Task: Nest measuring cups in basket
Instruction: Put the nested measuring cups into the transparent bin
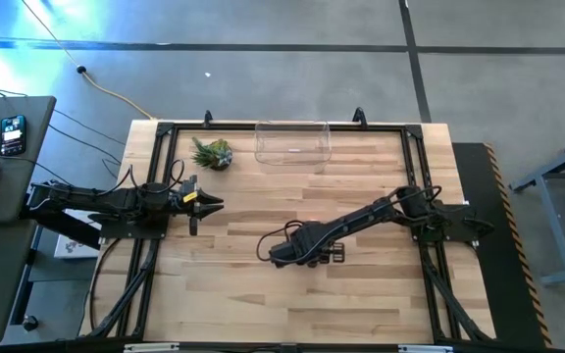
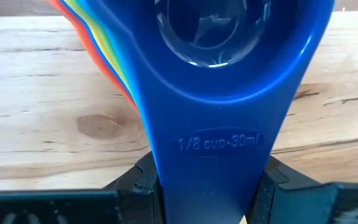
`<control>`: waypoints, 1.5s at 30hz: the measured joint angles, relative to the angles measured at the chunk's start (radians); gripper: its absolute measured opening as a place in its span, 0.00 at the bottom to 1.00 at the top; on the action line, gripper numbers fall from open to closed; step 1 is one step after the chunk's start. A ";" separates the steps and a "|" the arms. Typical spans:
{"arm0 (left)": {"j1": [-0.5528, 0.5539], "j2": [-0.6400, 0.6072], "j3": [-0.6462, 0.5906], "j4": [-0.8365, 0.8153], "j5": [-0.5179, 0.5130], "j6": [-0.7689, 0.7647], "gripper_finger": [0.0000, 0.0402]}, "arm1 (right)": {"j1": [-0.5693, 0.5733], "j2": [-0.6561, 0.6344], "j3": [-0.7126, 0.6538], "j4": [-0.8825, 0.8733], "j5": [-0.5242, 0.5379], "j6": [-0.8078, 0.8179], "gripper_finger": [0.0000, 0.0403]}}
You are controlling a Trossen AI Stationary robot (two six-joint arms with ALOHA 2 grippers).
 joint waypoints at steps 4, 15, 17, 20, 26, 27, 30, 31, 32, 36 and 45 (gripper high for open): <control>0.000 0.000 0.000 0.000 0.000 0.000 0.20 | -0.002 0.000 0.000 0.001 0.001 -0.015 0.30; 0.000 0.000 0.000 0.000 0.000 0.000 0.20 | -0.006 -0.016 0.001 -0.011 0.082 -0.076 0.30; 0.000 0.000 0.000 0.000 0.000 0.000 0.20 | -0.008 -0.016 0.001 -0.016 0.097 -0.107 0.30; 0.000 0.000 0.000 0.000 0.000 0.000 0.20 | -0.015 -0.018 0.001 -0.017 0.112 -0.140 0.30; 0.000 0.000 0.000 0.000 0.000 0.000 0.20 | -0.056 -0.019 0.001 -0.021 0.032 -0.168 0.30; 0.000 0.000 0.000 0.000 0.000 0.000 0.20 | -0.063 -0.019 0.001 -0.025 0.032 -0.178 0.30; 0.000 0.000 0.000 0.000 0.000 0.000 0.20 | -0.085 -0.019 0.001 -0.028 0.015 -0.191 0.30; 0.000 0.000 0.000 0.000 0.000 0.000 0.20 | -0.093 -0.019 0.001 -0.024 0.003 -0.191 0.30; 0.000 0.000 0.000 0.000 0.000 0.000 0.20 | -0.100 -0.019 0.001 -0.021 -0.008 -0.191 0.30; 0.000 0.000 0.000 0.000 0.000 0.000 0.20 | -0.125 -0.019 0.001 -0.020 -0.038 -0.233 0.41; 0.000 0.000 0.000 0.000 0.000 0.000 0.20 | -0.149 -0.019 0.001 -0.026 -0.023 -0.279 0.47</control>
